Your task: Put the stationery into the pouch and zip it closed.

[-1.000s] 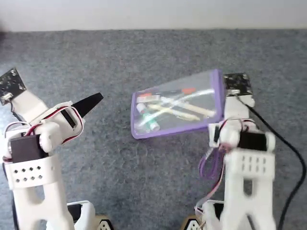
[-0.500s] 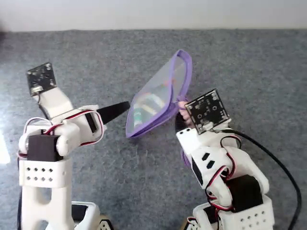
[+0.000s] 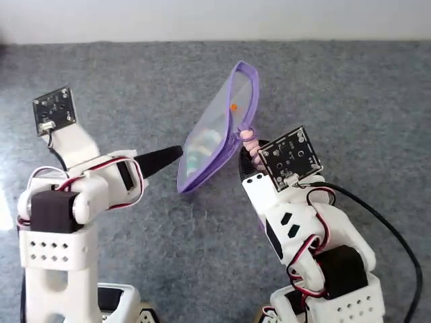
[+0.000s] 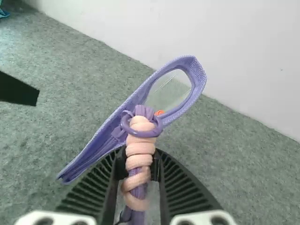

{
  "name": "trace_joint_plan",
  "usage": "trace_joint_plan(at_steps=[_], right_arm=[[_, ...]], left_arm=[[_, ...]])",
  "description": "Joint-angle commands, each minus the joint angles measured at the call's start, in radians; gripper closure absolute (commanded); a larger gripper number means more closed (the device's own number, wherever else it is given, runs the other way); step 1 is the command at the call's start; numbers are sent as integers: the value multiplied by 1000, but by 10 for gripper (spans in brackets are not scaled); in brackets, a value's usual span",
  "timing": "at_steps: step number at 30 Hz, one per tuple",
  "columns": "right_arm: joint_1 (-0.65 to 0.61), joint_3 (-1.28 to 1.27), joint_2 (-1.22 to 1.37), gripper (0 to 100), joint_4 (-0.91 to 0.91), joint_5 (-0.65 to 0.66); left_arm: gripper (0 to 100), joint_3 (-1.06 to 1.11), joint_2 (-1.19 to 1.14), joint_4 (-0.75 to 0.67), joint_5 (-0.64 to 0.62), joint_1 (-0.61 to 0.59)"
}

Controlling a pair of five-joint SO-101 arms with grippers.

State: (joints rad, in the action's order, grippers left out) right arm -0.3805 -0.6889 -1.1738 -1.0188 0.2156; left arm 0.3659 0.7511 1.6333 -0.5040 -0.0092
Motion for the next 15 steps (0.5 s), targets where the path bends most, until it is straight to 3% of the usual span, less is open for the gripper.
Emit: trace_joint_plan(at_steps=[1, 3, 10, 15], right_arm=[[-4, 9, -22, 991, 30, 3], [-5, 9, -22, 991, 30, 3], [-4, 14, -24, 991, 31, 3], [-8, 15, -24, 991, 64, 9]], left_arm=[[511, -64, 25, 64, -12, 8], [511, -62, 25, 68, -12, 20], [509, -58, 25, 60, -66, 233], [509, -51, 15, -8, -71, 295]])
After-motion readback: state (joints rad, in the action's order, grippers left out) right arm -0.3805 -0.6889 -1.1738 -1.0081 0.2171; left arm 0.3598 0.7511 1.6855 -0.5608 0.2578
